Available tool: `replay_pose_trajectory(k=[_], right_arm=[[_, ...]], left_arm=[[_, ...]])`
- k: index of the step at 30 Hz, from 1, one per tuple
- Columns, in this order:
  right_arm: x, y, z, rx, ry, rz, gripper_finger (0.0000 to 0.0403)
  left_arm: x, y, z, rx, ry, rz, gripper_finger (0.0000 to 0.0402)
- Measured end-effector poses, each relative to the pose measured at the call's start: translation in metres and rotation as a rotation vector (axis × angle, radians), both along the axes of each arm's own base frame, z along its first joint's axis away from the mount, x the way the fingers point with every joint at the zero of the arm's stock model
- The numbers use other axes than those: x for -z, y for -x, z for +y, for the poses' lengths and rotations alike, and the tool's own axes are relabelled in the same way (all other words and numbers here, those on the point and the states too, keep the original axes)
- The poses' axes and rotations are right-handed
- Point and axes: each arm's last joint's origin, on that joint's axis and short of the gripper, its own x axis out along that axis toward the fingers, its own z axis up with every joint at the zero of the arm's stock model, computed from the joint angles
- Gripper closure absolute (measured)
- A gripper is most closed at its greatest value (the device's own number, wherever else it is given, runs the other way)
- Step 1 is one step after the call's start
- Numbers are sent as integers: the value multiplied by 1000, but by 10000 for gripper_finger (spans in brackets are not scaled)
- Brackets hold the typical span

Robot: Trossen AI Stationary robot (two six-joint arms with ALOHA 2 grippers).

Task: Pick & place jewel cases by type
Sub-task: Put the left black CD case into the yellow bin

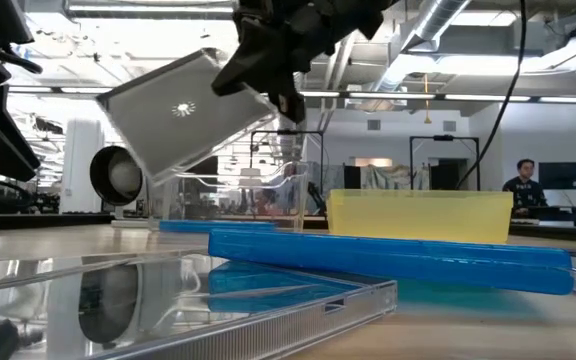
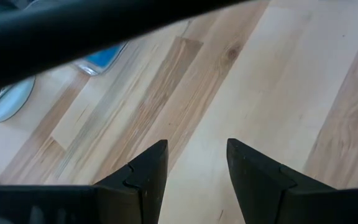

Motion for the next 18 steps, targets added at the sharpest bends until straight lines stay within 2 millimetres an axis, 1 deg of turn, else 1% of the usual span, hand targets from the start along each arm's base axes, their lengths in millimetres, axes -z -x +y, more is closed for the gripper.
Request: replay_pose_trajectory(k=[7,14,18], right_arm=[[-20,16,-9,59,81,25,368],[-39,31,-11,102,149,29,384],[-45,37,-12,124,172,37,380]], left_arm=[[0,0,0,1,-2,-3,242],[0,0,0,0,-4,-13,242],[0,-1,0,4,-9,-29,242]])
